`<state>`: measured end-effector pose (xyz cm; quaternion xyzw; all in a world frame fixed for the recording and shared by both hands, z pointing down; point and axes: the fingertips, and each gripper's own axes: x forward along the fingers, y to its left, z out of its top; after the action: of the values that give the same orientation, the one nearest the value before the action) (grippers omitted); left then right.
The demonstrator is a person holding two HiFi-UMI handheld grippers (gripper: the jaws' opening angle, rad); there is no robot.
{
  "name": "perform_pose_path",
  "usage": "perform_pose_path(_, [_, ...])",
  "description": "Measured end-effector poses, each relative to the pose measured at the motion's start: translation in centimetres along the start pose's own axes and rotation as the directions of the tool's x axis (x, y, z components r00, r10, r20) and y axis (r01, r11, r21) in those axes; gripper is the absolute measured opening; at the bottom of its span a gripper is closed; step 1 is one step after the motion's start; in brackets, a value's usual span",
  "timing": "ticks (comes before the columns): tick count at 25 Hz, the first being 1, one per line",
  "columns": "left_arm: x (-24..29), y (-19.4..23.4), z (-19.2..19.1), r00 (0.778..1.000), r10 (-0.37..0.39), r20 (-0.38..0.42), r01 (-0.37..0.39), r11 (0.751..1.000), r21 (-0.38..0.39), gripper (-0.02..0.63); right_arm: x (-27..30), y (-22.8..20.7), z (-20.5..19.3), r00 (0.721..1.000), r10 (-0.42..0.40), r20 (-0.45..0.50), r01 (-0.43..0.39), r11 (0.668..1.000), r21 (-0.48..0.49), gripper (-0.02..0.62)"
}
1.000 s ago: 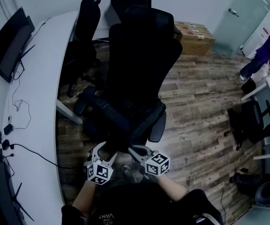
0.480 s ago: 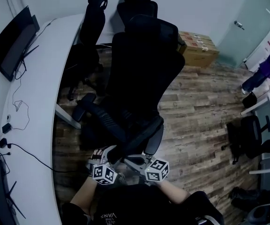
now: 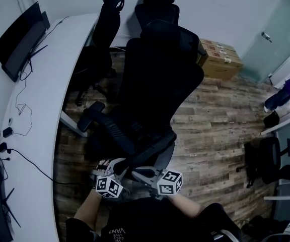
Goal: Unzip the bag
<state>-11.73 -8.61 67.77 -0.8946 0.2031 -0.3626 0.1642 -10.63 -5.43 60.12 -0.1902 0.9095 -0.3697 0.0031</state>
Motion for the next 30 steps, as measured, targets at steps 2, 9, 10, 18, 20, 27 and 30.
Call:
perform_pose_path(2, [0.2, 0.5, 0.4, 1.000, 0.012, 0.000, -0.012, 1.000, -0.007, 0.138, -0.5, -0.4, 1.1, 1.000, 0.014, 0.027, -0.015, 0.999, 0.029, 0.046])
perform_pose_path(9, [0.6, 2.4, 1.3, 0.999, 0.049, -0.013, -0.050, 0.998, -0.026, 0.119, -1.8, -1.7, 4.2, 0.995, 0.032, 0.093, -0.040, 0.995, 0.088, 0.046])
perform_pose_path(10, [0.7, 2.6, 1.3, 0.998, 0.054, -0.017, -0.054, 0.998, -0.028, 0.117, -2.1, -1.9, 4.6, 0.994, 0.031, 0.103, -0.040, 0.995, 0.092, 0.046])
perform_pose_path(18, [1.1, 3.4, 1.6, 0.996, 0.081, -0.048, -0.084, 0.995, -0.056, 0.109, -4.5, -3.6, 7.2, 0.987, 0.027, 0.159, -0.042, 0.995, 0.092, 0.046])
perform_pose_path(20, [1.4, 3.5, 1.6, 0.994, 0.092, -0.060, -0.095, 0.994, -0.056, 0.107, -5.3, -4.2, 7.6, 0.985, 0.023, 0.169, -0.039, 0.995, 0.092, 0.046])
perform_pose_path(27, [2.0, 4.1, 2.8, 0.990, 0.120, -0.080, -0.127, 0.989, -0.081, 0.106, -7.4, -5.7, 8.9, 0.983, 0.022, 0.185, -0.043, 0.993, 0.107, 0.046])
perform_pose_path(30, [2.3, 4.2, 3.2, 0.987, 0.132, -0.093, -0.140, 0.986, -0.092, 0.104, -8.1, -6.3, 9.5, 0.980, 0.032, 0.198, -0.057, 0.991, 0.119, 0.046])
